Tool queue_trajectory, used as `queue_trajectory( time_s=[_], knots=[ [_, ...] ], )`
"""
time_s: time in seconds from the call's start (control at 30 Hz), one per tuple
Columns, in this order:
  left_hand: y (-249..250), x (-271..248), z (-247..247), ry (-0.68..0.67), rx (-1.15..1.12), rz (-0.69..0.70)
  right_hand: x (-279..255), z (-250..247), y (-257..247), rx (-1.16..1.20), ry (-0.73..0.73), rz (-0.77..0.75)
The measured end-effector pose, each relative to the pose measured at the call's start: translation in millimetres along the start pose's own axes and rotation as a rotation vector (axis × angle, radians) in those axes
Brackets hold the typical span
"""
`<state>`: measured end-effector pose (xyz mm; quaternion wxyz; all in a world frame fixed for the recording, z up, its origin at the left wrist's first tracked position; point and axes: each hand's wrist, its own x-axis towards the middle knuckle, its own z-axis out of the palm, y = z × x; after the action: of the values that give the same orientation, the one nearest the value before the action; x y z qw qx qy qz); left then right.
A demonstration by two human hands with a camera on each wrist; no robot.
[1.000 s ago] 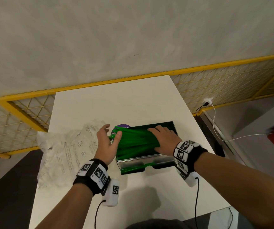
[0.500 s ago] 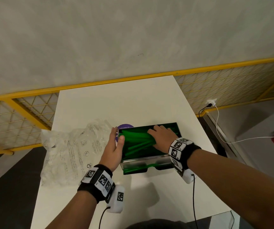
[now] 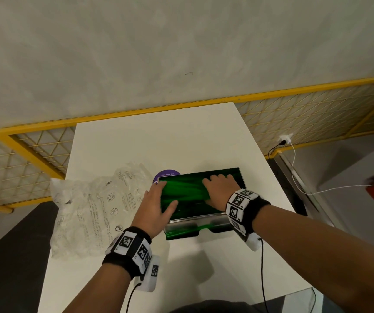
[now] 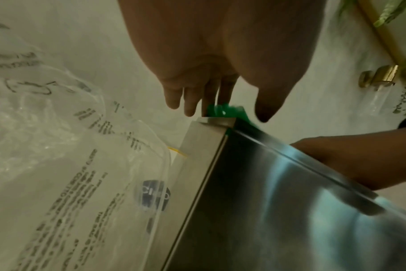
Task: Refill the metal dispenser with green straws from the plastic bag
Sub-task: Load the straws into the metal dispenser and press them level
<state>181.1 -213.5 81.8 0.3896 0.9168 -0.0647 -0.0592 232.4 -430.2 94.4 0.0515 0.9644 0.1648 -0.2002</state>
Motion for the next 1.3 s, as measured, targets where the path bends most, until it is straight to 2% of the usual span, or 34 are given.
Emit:
queue_trajectory(
  time_s=[0.07,0.17,0.3,0.43,0.67,0.77,0.83,1.0,1.07,1.3],
  knots=[
    [-1.5,0.0,0.3,0.006,0.065,0.009,0.0,2.6,0.3,0.100,-0.024,-0.014],
    [2.1,-3.3,-0.1,0.061,-0.001,0.007,-1.6,5.6,2.4,0.177,-0.022,-0.042],
    [-1.8,-3.0,-1.9,0.169,-0.180,-0.131,-4.1,3.7,5.8,0.090,-0.088,-0.078],
    [-6.7,-3.1,-8.1,0.152,-0.123,-0.178,-3.4,-1.8,5.5,0.080,-0.059,-0.109],
    [-11.9,-2.4,-16.7,0.039,-0.272,-0.215,-0.7,5.8,1.6,0.132,-0.046,-0.044],
    [-9.3,-2.3,-18.5,0.065,-0.233,-0.209,-0.9,9.1,2.6,0.168,-0.012,-0.060],
    [-5.5,-2.2,-17.5,0.075,-0.204,-0.192,-1.0,8.5,3.1,0.172,-0.039,-0.073],
    [0.7,3.7,-17.6,0.046,0.018,-0.140,-1.4,10.4,3.8,0.151,-0.040,-0.048],
    [2.4,4.9,-21.0,0.046,0.025,-0.156,-1.7,10.2,5.5,0.138,-0.038,-0.041],
    [8.6,1.7,-68.9,0.031,-0.086,-0.223,-2.7,12.6,12.1,0.108,-0.056,-0.027]
  ],
)
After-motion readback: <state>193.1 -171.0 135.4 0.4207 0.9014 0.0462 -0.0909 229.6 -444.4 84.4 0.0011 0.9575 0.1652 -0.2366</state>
